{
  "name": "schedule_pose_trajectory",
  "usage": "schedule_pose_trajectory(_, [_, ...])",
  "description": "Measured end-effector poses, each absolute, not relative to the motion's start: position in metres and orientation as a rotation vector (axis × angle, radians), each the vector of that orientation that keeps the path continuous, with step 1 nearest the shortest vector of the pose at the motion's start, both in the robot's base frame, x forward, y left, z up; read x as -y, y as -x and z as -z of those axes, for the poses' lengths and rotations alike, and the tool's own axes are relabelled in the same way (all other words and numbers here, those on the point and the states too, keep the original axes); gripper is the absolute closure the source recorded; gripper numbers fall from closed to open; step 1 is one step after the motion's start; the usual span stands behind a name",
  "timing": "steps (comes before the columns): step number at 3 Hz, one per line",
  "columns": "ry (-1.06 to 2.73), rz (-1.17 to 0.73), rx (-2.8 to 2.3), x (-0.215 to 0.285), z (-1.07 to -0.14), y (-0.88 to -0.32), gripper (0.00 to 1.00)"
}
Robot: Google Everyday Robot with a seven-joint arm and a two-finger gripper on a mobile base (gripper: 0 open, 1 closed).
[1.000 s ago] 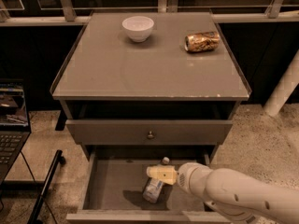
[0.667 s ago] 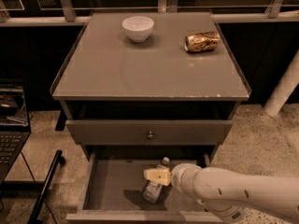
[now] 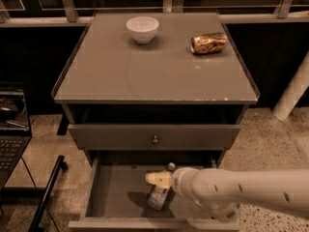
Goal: Pick blue plastic bottle from middle drawer and place on counter
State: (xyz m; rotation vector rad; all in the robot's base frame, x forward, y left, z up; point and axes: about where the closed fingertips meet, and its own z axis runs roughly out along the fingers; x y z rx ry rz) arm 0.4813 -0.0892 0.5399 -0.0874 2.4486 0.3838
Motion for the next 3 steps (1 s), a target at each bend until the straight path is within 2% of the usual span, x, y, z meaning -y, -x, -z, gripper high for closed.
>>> schedule_pose_trajectory(2, [0.076,-0.405,-2.569,0.054,-0.479,-0.512,0.00])
schedule_pose_trajectory(3, [0.055,-0.359,-2.631,0.058,-0.451,-0.515,0.00])
